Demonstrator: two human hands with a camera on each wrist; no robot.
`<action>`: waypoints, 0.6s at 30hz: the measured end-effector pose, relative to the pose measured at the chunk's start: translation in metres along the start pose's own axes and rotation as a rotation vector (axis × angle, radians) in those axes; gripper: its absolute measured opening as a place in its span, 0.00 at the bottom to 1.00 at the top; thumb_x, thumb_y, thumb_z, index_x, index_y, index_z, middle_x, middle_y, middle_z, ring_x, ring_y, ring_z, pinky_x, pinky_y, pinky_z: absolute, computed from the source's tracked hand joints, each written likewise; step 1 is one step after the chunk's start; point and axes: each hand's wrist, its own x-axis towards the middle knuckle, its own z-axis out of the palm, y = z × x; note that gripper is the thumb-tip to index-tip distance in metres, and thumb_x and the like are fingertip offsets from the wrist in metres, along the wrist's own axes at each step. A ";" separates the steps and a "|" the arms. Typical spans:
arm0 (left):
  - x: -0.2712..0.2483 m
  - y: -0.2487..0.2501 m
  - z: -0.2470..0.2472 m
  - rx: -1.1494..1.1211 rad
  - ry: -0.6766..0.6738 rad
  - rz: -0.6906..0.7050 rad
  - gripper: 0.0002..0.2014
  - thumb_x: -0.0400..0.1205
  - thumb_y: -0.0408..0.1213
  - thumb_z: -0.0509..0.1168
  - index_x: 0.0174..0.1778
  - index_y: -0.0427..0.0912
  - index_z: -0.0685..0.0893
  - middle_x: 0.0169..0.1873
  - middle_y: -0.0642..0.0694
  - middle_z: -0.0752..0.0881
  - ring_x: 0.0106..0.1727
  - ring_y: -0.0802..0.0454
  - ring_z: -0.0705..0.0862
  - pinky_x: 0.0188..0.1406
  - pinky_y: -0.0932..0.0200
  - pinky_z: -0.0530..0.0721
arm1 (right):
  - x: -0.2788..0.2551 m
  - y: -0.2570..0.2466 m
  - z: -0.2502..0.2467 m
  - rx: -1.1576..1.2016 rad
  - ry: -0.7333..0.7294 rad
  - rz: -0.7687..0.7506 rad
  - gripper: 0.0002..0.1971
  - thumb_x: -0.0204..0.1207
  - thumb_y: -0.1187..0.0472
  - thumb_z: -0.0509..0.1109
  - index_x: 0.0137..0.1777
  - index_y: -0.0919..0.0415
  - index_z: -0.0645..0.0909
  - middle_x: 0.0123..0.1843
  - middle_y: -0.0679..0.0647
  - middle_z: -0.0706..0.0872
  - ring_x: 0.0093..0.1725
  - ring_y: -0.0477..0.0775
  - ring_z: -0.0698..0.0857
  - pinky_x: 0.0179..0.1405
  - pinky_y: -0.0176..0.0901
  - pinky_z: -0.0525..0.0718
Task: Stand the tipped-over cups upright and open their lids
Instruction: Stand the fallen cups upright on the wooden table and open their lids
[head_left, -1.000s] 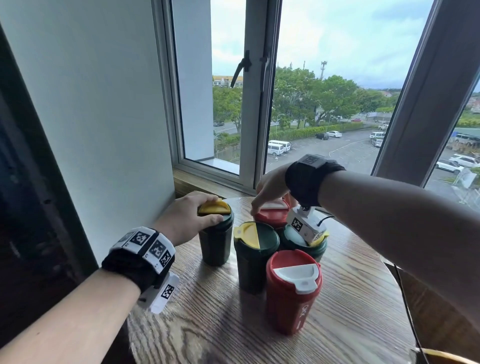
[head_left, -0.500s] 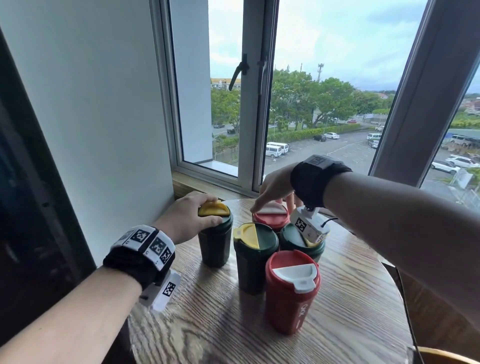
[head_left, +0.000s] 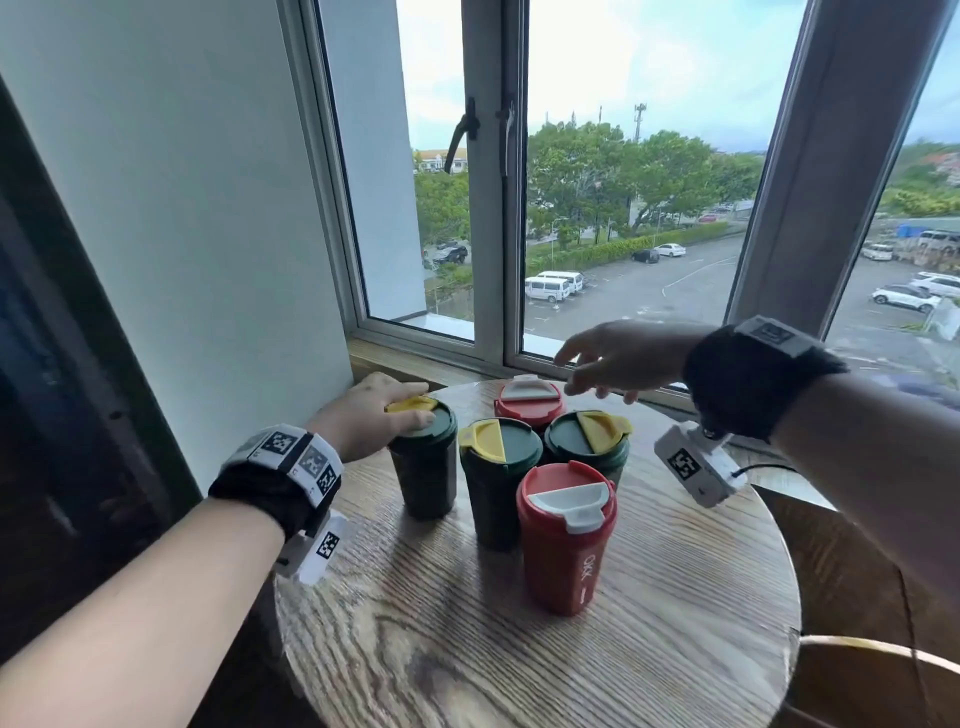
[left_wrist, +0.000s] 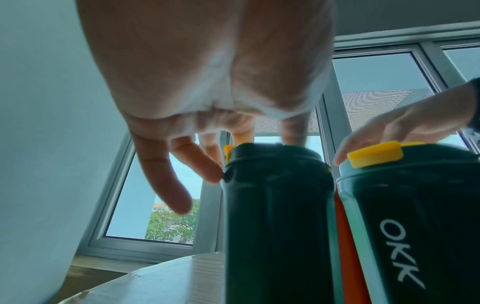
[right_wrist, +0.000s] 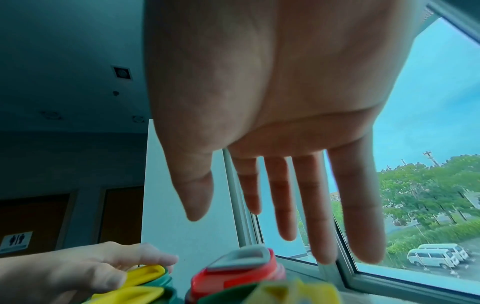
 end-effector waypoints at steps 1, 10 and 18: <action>-0.003 0.000 -0.002 -0.022 -0.052 -0.005 0.39 0.74 0.62 0.63 0.85 0.60 0.68 0.81 0.48 0.67 0.80 0.45 0.68 0.78 0.40 0.70 | -0.005 0.006 0.005 0.048 -0.018 -0.007 0.23 0.83 0.54 0.72 0.78 0.50 0.77 0.64 0.52 0.87 0.54 0.49 0.89 0.46 0.48 0.93; -0.035 -0.007 0.002 -0.068 0.034 -0.001 0.48 0.64 0.60 0.76 0.82 0.56 0.71 0.77 0.48 0.78 0.70 0.47 0.78 0.68 0.51 0.76 | -0.026 0.035 0.041 0.230 -0.080 -0.048 0.35 0.70 0.52 0.78 0.78 0.43 0.76 0.78 0.52 0.76 0.66 0.53 0.83 0.56 0.51 0.91; -0.066 -0.006 0.021 -0.207 0.164 0.029 0.47 0.59 0.63 0.77 0.77 0.55 0.78 0.68 0.51 0.84 0.65 0.50 0.83 0.67 0.49 0.83 | -0.035 0.040 0.051 0.260 -0.032 -0.085 0.37 0.71 0.54 0.84 0.80 0.41 0.76 0.75 0.50 0.77 0.62 0.60 0.87 0.58 0.56 0.92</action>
